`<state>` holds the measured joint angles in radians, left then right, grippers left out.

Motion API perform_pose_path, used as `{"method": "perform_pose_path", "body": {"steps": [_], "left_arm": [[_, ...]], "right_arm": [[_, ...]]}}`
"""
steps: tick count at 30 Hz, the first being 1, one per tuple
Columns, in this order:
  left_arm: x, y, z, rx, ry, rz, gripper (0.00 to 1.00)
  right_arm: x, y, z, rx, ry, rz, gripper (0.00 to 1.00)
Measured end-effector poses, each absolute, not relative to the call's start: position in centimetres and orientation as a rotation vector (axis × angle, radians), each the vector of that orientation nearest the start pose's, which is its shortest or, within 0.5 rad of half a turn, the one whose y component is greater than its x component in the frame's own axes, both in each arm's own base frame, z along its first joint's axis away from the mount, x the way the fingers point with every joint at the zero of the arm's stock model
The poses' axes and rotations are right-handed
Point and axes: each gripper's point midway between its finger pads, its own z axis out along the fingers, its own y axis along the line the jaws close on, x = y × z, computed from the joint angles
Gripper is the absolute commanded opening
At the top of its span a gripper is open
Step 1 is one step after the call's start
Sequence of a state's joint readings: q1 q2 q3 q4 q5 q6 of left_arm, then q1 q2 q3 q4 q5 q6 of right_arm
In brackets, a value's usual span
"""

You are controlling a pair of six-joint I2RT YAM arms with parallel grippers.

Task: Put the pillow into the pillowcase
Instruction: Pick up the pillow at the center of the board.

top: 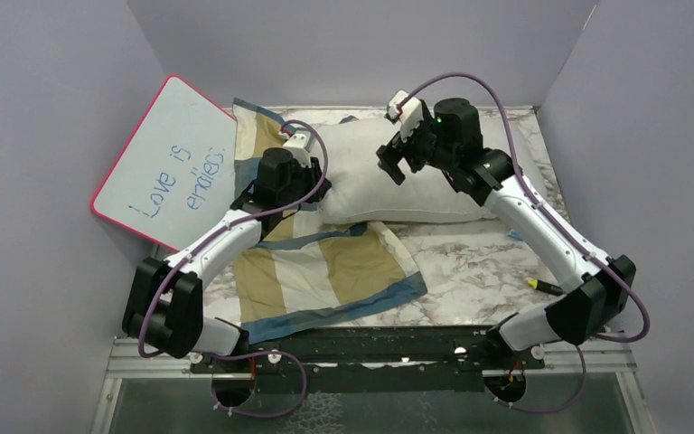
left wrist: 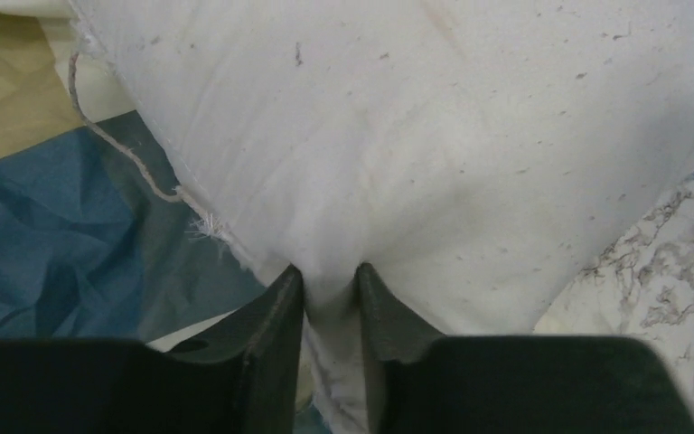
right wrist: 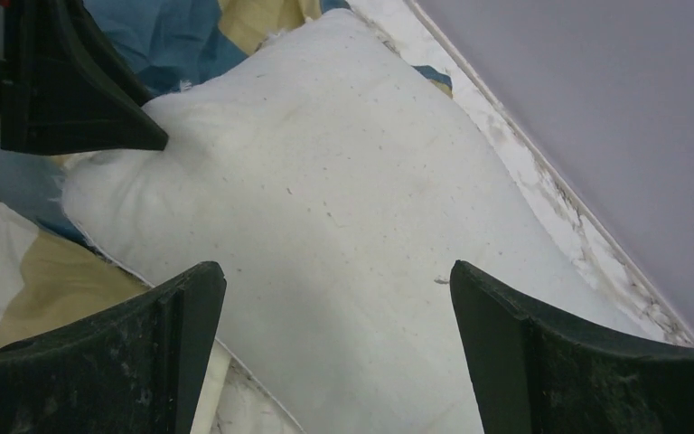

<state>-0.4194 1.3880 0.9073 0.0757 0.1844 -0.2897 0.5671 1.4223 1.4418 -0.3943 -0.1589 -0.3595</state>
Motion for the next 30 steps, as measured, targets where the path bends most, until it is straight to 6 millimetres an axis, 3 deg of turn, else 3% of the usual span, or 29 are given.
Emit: {"method": "perform_pose_path", "body": {"steps": [5, 8, 9, 10, 14, 17, 23, 27, 28, 30], "left_arm": [[36.5, -20.9, 17.8, 0.243, 2.036, -0.639, 0.66], [35.1, -20.4, 18.3, 0.257, 2.027, -0.640, 0.76], [34.6, -20.2, 18.6, 0.259, 2.018, -0.643, 0.83], [34.1, -20.0, 19.0, 0.265, 2.005, -0.645, 0.96], [32.0, -19.3, 21.6, 0.307, 1.909, -0.658, 0.99], [30.6, -18.8, 22.5, 0.347, 1.856, -0.654, 0.99], [28.7, -17.7, 20.3, 0.425, 1.867, -0.600, 0.99], [28.3, -17.1, 20.3, 0.434, 1.850, -0.566, 0.99], [28.3, -17.0, 20.5, 0.429, 1.832, -0.563, 0.99], [28.3, -17.0, 20.5, 0.428, 1.813, -0.565, 0.99]], "right_arm": [[38.3, 25.5, 30.0, -1.074, 1.707, 0.301, 1.00], [39.2, 26.1, 29.5, -1.122, 1.700, 0.307, 1.00], [39.5, 26.1, 29.2, -1.136, 1.705, 0.311, 1.00], [39.8, 26.3, 28.8, -1.151, 1.711, 0.318, 1.00], [41.2, 27.4, 26.6, -1.211, 1.742, 0.357, 1.00], [42.1, 28.1, 24.2, -1.252, 1.777, 0.380, 1.00], [43.6, 29.7, 19.8, -1.344, 1.807, 0.433, 0.94], [43.2, 29.8, 17.1, -1.399, 1.819, 0.461, 0.73], [43.1, 29.8, 16.8, -1.409, 1.816, 0.460, 0.56], [43.2, 29.8, 16.9, -1.422, 1.794, 0.445, 0.13]]}}
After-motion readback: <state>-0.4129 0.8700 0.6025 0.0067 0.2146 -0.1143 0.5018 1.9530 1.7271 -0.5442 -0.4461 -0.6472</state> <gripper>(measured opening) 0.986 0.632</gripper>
